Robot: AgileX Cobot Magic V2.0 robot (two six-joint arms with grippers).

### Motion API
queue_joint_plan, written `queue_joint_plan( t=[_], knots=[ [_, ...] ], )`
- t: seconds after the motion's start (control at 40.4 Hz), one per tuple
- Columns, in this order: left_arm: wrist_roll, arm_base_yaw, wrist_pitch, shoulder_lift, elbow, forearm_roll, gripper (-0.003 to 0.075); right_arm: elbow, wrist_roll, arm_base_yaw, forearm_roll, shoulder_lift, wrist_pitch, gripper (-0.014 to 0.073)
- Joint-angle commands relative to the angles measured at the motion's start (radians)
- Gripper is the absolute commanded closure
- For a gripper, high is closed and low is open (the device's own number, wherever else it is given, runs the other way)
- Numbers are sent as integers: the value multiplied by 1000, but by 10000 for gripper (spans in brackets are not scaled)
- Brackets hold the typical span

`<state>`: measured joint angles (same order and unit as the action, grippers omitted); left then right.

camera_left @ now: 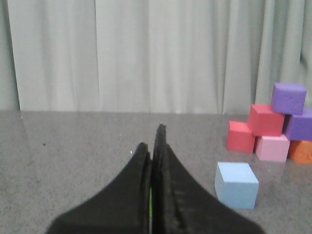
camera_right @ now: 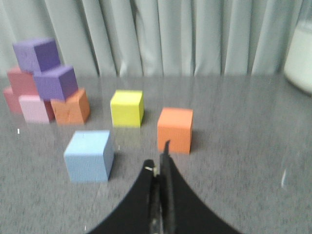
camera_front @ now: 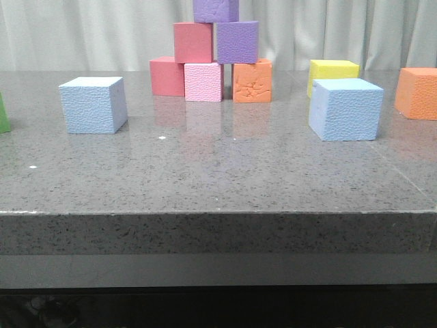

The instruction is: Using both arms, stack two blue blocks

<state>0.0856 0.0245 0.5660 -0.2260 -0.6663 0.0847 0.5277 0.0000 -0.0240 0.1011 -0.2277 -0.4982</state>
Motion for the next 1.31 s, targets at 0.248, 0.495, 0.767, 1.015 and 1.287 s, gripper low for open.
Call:
queue_joint_plan(
  t=[0.248,0.495,0.767,1.015,1.287],
  knots=[
    [-5,-2,44,-205,-67,8,738,89,-11,-5,0,-283,-89,661],
    [-5,-2,13,-280,-47,8,734,89,-11,-5,0,-415,-90,661],
    [-5,-2,13,-327,-47,44,202,94,-17,12,18,-471,-96,209],
    [-5,-96,2,-327,-47,79,153,183,-47,102,20,-507,-139,-36],
    [-5,-173,2,-327,-47,56,194,412,-21,285,20,-739,-195,-28]
  ],
)
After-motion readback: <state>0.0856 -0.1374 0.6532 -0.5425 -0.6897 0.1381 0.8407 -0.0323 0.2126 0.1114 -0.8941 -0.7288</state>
